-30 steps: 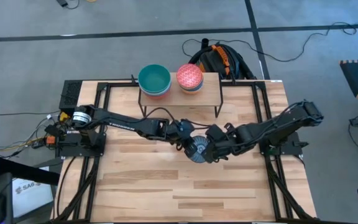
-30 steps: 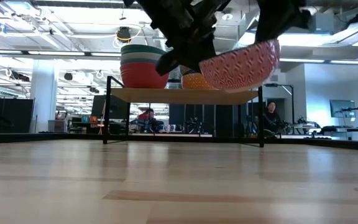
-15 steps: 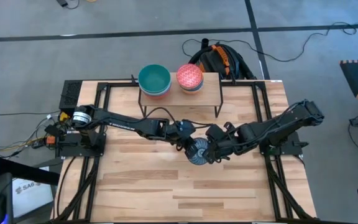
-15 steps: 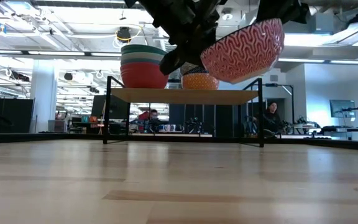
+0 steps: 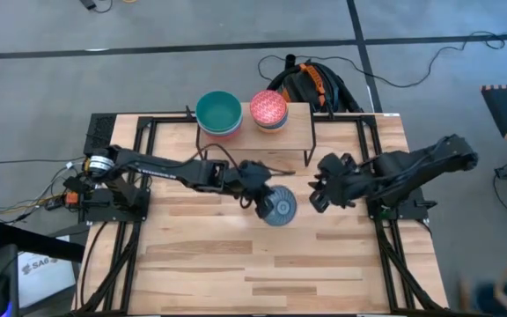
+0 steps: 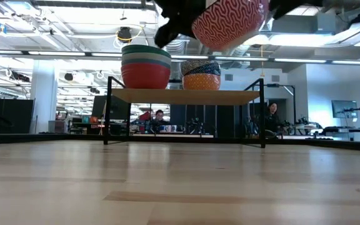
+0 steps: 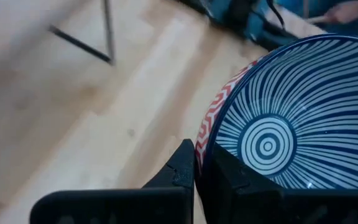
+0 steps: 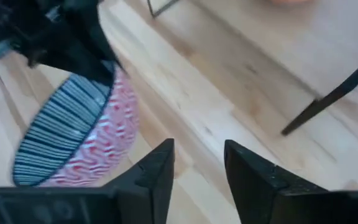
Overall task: Place and stack bowls onto a shelf
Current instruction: Stack the blue pattern bowl on top of the red pattern bowl on the shelf
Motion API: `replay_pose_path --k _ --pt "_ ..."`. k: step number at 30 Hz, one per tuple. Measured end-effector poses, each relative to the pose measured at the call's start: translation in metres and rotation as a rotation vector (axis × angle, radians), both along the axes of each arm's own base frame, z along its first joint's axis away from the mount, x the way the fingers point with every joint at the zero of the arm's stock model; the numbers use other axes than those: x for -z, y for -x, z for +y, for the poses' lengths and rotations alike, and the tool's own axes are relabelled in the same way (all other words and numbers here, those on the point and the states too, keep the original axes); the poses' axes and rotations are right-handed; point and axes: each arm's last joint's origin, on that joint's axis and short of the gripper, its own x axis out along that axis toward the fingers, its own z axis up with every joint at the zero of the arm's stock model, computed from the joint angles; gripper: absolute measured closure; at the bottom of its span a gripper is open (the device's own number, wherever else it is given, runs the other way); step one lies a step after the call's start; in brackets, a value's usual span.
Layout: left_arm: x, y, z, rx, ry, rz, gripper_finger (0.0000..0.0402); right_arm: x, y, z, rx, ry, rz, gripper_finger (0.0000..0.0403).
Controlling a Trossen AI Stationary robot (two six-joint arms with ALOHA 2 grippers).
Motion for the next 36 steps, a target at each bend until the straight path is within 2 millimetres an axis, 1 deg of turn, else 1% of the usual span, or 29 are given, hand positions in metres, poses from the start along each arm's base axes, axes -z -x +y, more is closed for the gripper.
replay_pose_path --k 5,10,14,18,21,25,29,32,36 --pt "-0.022 0.002 0.012 -0.015 -0.052 0.004 0.0401 -0.010 0.012 -0.007 0.026 0.023 -0.056 0.0224" --pt "-0.042 0.002 0.025 -0.018 -0.097 -0.006 0.0401 -0.015 0.018 -0.011 0.034 0.030 -0.075 0.0224" --pt "-0.055 0.004 0.039 -0.035 -0.129 0.014 0.0401 -0.018 0.022 -0.012 0.035 0.023 -0.094 0.0227" --pt "-0.075 0.007 0.057 -0.061 -0.169 -0.013 0.0402 -0.023 0.029 -0.013 0.015 -0.010 -0.116 0.0227" --pt "-0.088 0.010 0.076 -0.094 -0.196 -0.033 0.0401 -0.025 0.032 -0.013 -0.012 -0.042 -0.128 0.0227" --pt "-0.107 0.014 0.107 -0.164 -0.226 -0.112 0.0401 -0.027 0.033 -0.013 -0.055 -0.046 -0.131 0.0227" --pt "-0.114 0.020 0.144 -0.213 -0.206 -0.197 0.0401 -0.029 0.032 -0.016 -0.080 -0.027 -0.135 0.0227" --pt "-0.118 0.023 0.168 -0.244 -0.185 -0.274 0.0401 -0.030 0.032 -0.021 -0.091 -0.025 -0.125 0.0227" --pt "-0.113 0.030 0.194 -0.291 -0.186 -0.254 0.0401 -0.032 0.036 -0.031 -0.074 -0.006 -0.123 0.0227"
